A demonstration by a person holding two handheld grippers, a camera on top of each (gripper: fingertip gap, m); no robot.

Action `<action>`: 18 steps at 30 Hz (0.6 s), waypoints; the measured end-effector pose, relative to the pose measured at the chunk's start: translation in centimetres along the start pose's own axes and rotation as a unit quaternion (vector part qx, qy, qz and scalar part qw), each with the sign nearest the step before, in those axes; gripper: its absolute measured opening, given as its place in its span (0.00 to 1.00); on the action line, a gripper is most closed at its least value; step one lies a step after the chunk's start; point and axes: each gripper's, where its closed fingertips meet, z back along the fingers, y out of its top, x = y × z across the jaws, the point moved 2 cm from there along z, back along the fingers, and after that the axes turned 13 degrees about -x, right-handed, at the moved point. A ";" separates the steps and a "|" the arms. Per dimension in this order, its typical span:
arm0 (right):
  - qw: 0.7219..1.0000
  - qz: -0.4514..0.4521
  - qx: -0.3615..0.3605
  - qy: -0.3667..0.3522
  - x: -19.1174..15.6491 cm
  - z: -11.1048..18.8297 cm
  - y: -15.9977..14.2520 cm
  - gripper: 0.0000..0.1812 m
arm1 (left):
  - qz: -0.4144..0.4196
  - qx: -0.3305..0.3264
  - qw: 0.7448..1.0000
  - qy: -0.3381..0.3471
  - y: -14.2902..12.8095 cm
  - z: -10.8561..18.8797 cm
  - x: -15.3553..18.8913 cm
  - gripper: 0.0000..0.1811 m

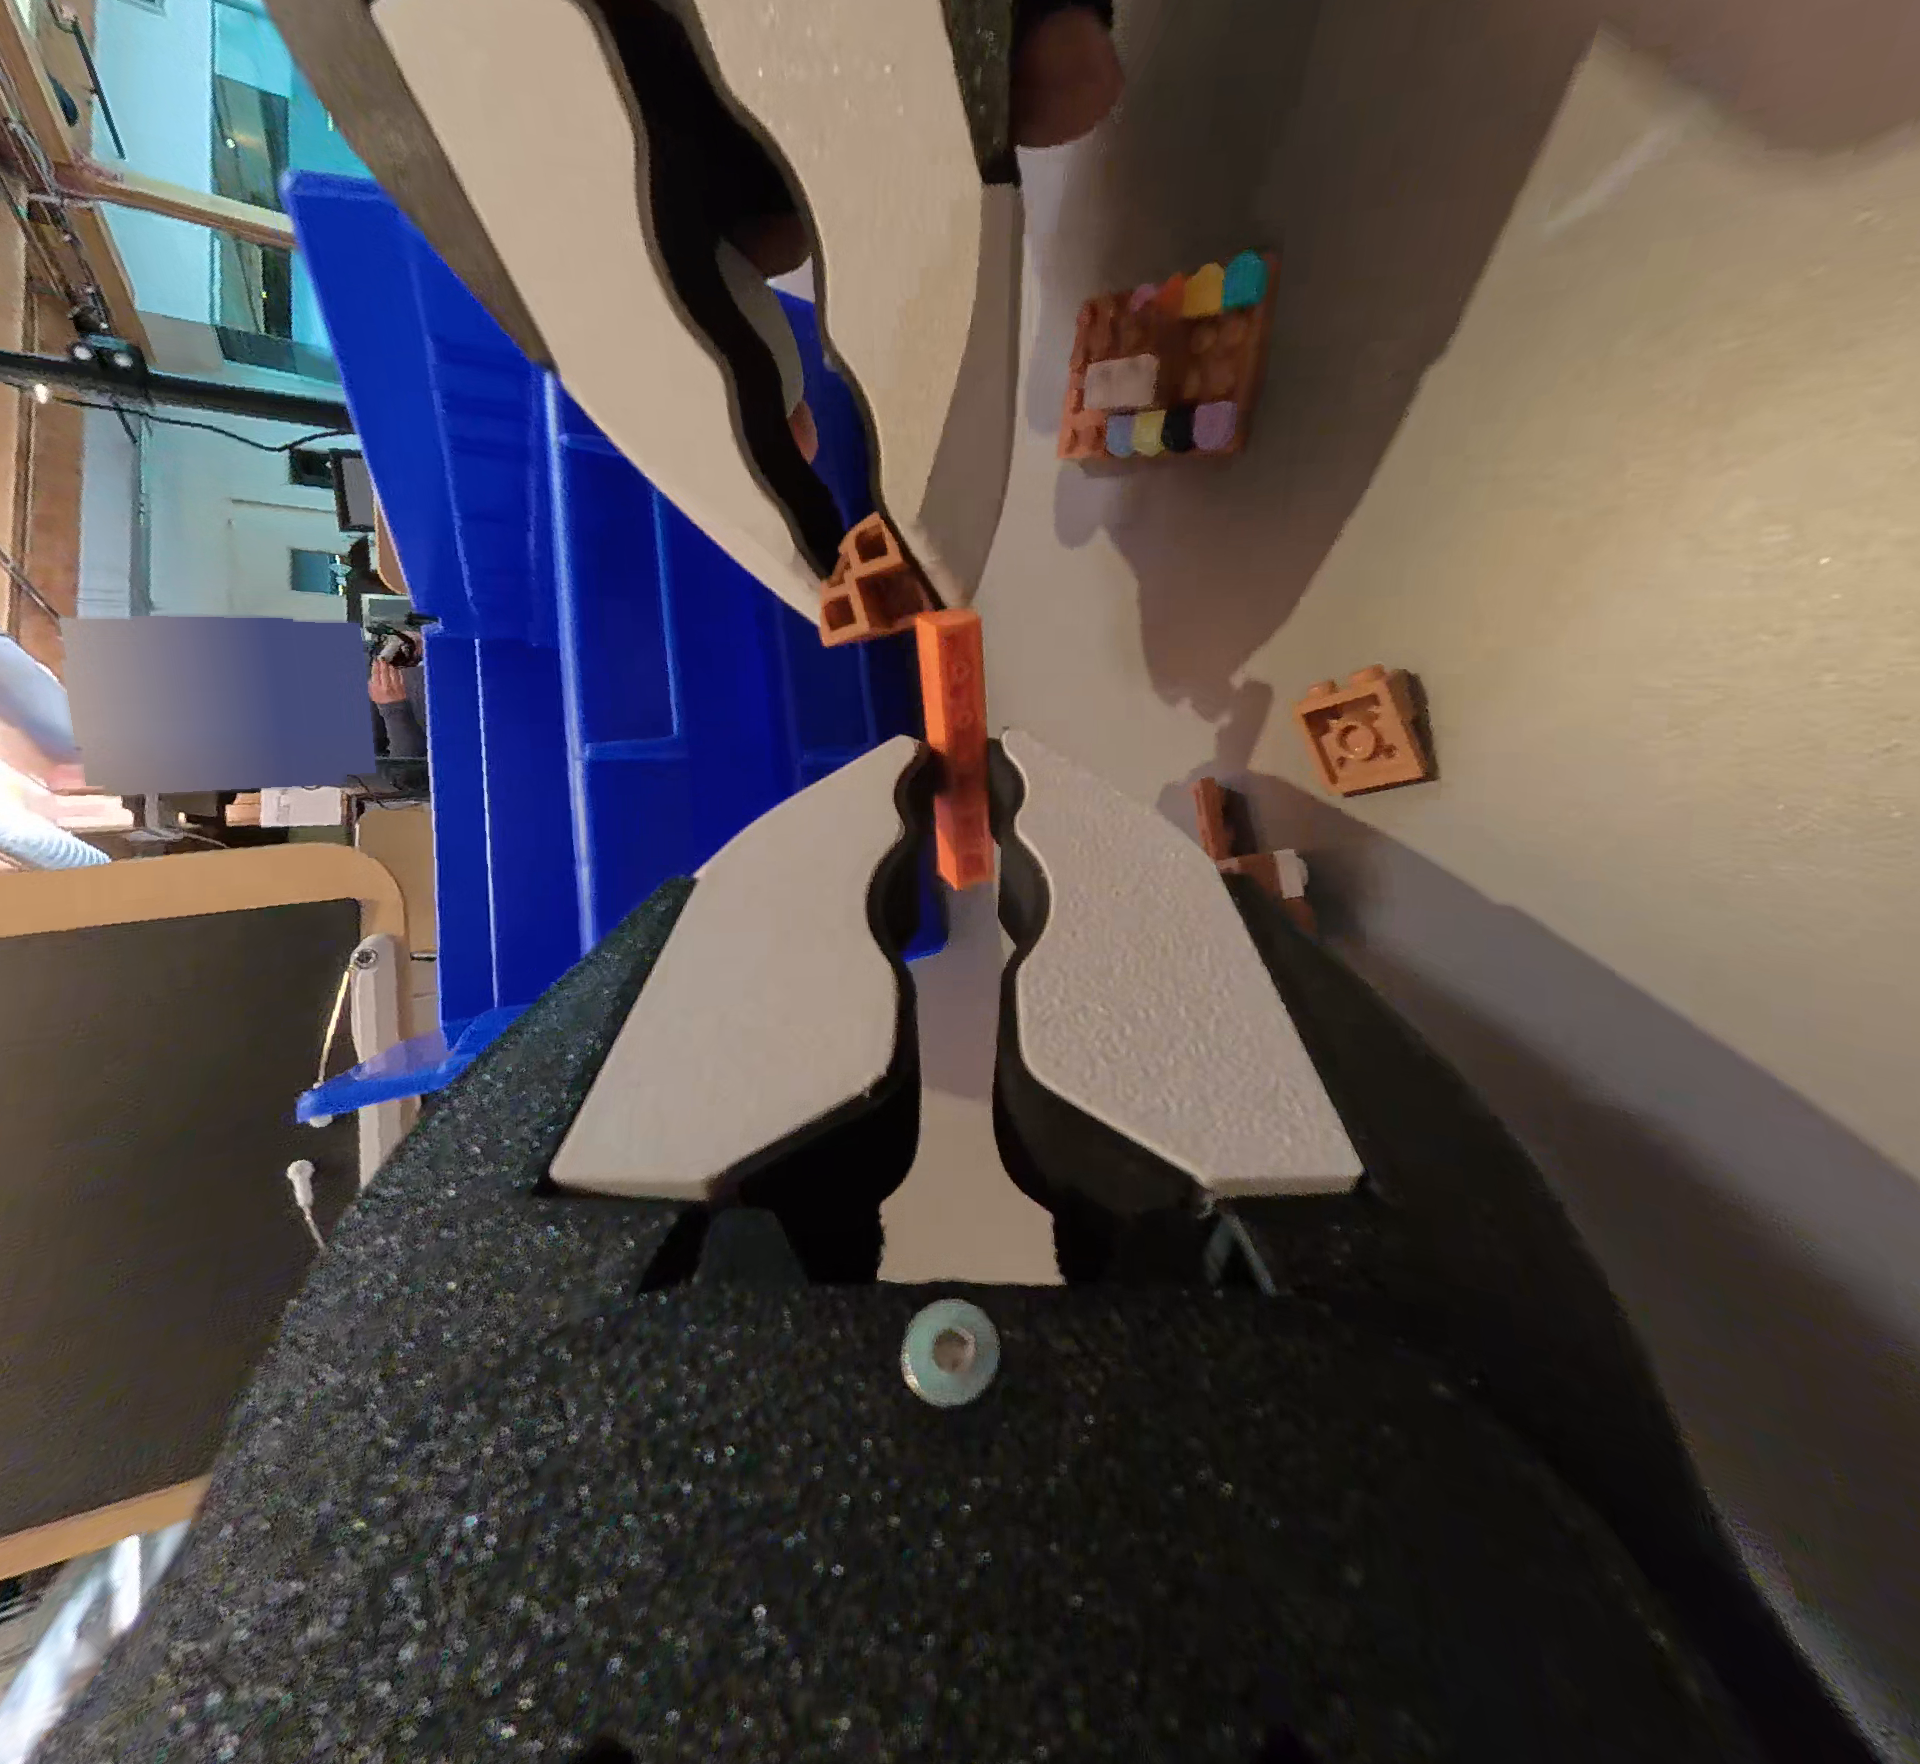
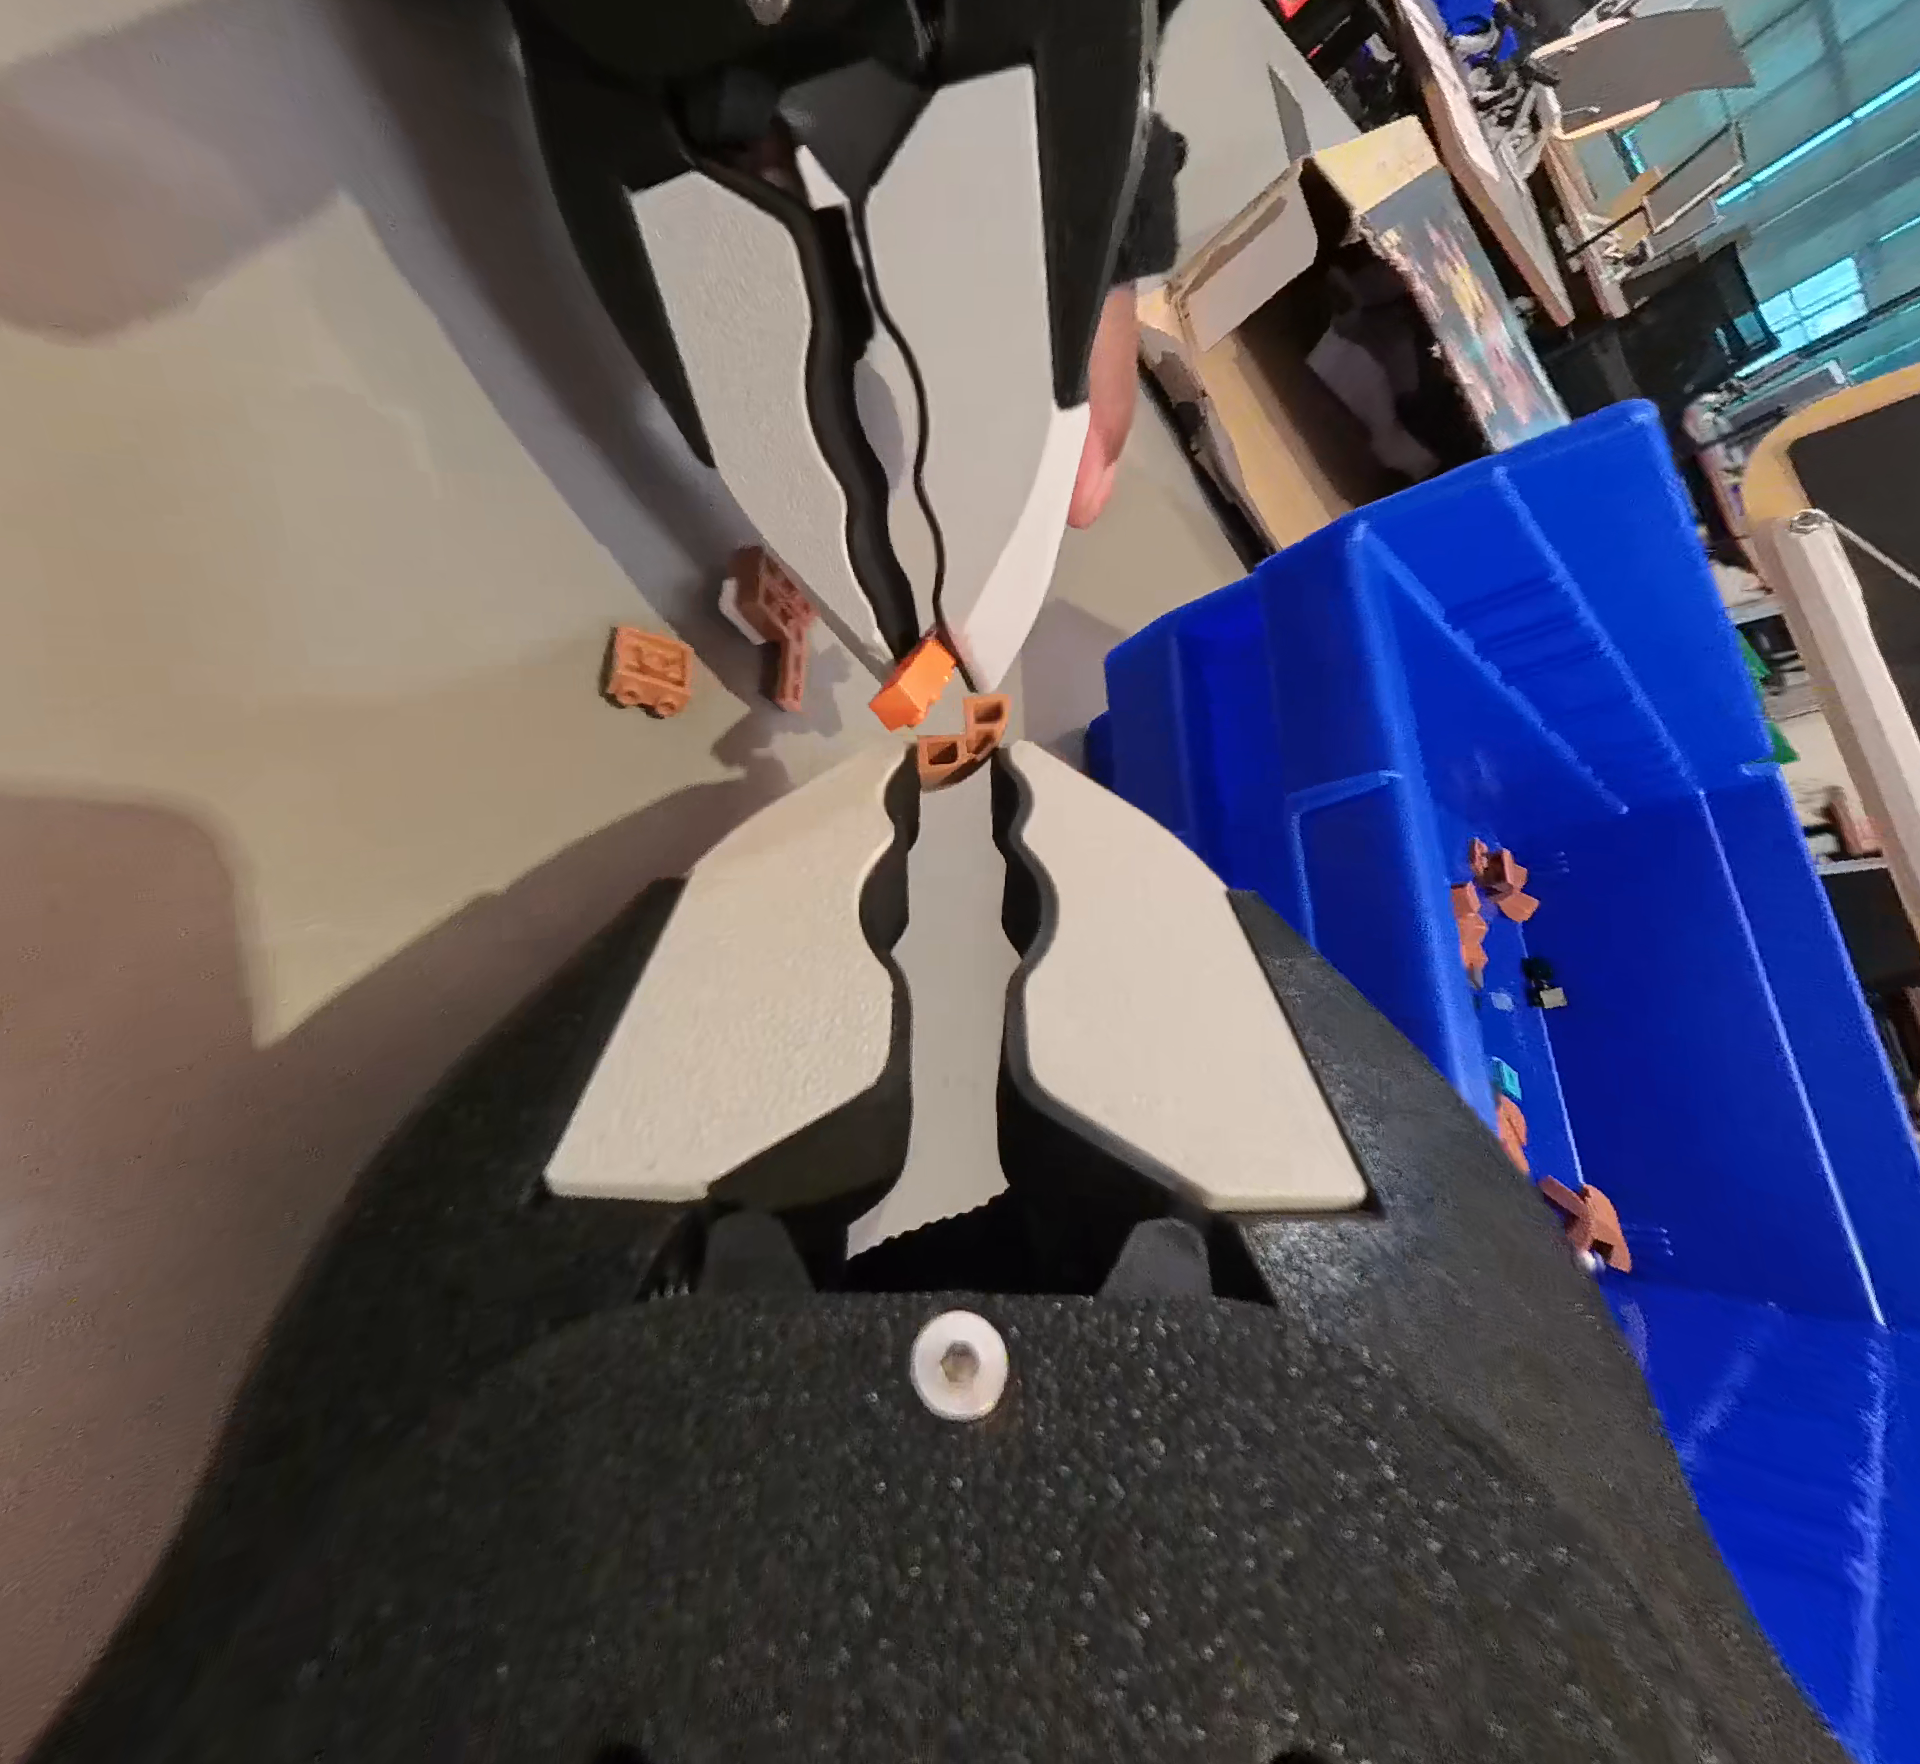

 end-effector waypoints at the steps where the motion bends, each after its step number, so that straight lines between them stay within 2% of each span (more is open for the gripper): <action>1: 1.000 -0.004 0.005 -0.003 0.3 0.2 0.0 0.07 | 0.016 0.007 1.000 -0.001 0.0 0.1 -0.3 0.05; 3: 0.999 -0.020 0.029 -0.005 0.9 1.0 0.4 0.07 | 0.068 0.040 0.997 -0.005 0.3 0.7 -1.2 0.05; 5: 0.995 -0.051 0.084 0.001 1.6 2.3 1.2 0.07 | 0.129 0.092 0.987 -0.019 0.8 1.7 -2.3 0.05; 9: 0.967 -0.113 0.224 0.043 2.7 5.8 3.2 0.07 | 0.245 0.208 0.945 -0.058 1.4 4.2 -4.5 0.05; 11: 0.954 -0.129 0.264 0.058 3.0 6.9 3.7 0.07 | 0.284 0.252 0.922 -0.081 1.5 5.0 -5.2 0.05; 13: 0.952 -0.127 0.273 0.061 3.1 7.2 3.8 0.07 | 0.302 0.272 0.909 -0.093 1.4 5.3 -5.4 0.05; 15: 0.957 -0.135 0.255 0.007 4.6 6.6 3.4 0.07 | 0.314 0.284 0.900 -0.103 1.5 5.4 -5.5 0.05; 16: 0.958 -0.161 0.233 -0.048 6.5 6.0 2.7 0.07 | 0.319 0.288 0.896 -0.107 1.5 5.4 -5.5 0.05; 18: 0.947 -0.225 0.143 -0.176 10.6 4.9 0.1 0.08 | 0.327 0.289 0.893 -0.112 1.5 5.2 -5.5 0.05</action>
